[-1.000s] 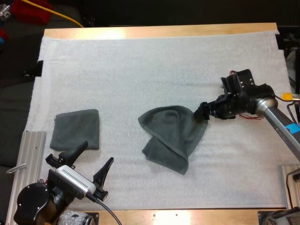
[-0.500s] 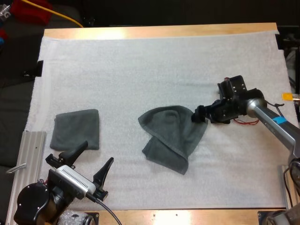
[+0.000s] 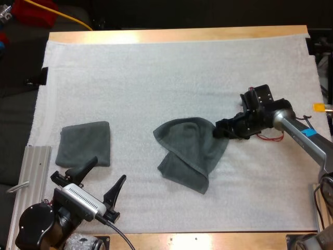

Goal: Pick towel from pile, fold and stack

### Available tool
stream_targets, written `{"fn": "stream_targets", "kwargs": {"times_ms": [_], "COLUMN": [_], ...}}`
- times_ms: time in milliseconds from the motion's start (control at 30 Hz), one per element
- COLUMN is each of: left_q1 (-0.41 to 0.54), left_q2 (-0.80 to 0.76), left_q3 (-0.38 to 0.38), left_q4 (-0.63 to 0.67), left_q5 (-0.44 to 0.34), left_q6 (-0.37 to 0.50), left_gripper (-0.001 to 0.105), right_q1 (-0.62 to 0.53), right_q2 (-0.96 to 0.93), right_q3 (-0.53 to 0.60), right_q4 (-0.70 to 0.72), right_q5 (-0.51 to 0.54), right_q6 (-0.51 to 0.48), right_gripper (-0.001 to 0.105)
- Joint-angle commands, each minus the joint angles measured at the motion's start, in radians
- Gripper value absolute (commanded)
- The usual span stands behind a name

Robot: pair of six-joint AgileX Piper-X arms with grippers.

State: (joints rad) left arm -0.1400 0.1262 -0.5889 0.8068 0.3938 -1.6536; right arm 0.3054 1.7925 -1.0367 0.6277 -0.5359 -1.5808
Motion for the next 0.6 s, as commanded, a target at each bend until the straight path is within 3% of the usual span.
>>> {"fn": "stream_targets", "kwargs": {"times_ms": [0,300,400,567], "left_q1": [-0.005,-0.005,-0.005,-0.005], "left_q2": [0.0,0.0,0.008,0.09], "left_q3": [-0.007,-0.007,-0.011,-0.015], "left_q4": [0.003,0.003,0.02,0.096], "left_q5": [0.001,-0.022,-0.072,-0.106], "left_q6": [-0.01,-0.01,-0.012,0.003], "left_gripper": [0.07,0.07,0.069,0.054], "right_q1": [-0.003,-0.003,-0.003,-0.003], "right_q2": [-0.001,-0.001,-0.001,-0.001], "right_q3": [-0.002,-0.002,-0.002,-0.002], "right_q4": [0.007,0.033,0.051,0.094], "right_q5": [-0.014,0.008,0.045,0.115], "right_q6": [-0.002,-0.001,-0.001,-0.011], "right_gripper": [0.056,0.026,0.019,0.004]}}
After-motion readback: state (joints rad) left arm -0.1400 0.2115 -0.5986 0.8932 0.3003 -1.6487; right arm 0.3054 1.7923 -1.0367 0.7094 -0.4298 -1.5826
